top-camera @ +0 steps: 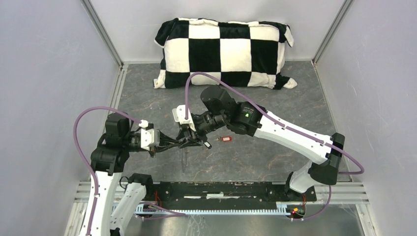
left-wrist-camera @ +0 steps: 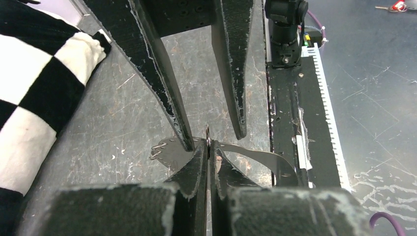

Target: Put the keys on the keyring

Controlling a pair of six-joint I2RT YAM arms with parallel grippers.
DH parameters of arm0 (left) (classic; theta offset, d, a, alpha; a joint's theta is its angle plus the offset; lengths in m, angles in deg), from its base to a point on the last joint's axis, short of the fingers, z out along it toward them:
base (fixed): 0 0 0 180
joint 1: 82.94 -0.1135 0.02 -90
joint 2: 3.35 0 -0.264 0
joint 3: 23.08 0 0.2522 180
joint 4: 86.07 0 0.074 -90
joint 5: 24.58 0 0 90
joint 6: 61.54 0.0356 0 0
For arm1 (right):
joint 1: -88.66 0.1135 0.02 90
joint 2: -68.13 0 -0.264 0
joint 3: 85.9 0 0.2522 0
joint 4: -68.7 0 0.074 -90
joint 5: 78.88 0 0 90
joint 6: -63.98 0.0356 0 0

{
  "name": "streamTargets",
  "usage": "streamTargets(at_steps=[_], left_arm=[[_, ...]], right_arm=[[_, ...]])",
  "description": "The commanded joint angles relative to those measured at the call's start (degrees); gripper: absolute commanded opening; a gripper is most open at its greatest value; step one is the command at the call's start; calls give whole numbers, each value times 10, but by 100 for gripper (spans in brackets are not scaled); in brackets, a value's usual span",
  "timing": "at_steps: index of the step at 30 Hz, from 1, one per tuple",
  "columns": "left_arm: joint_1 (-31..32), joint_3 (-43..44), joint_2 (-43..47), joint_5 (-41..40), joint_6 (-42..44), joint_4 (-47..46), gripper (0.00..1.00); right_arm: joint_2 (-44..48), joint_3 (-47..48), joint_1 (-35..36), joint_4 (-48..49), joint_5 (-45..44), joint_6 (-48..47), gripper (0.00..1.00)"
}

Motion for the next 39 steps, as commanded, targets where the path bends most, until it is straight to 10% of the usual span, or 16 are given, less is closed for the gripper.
streamTargets(at_steps=[1,21,28,39], left_arm=[[1,3,4,1,5,-5,2],[1,6,2,10,11,-5,3],[0,15,0,-12,-11,-6,42],[0,-1,-6,-43,-29,15,46]], right_arm=[[0,30,7,-12,-42,1,37],[-8,39,7,-24,-93,0,0],[122,-242,-23,396,-49,191,0],[183,-428,-28,701,-118,352,0]])
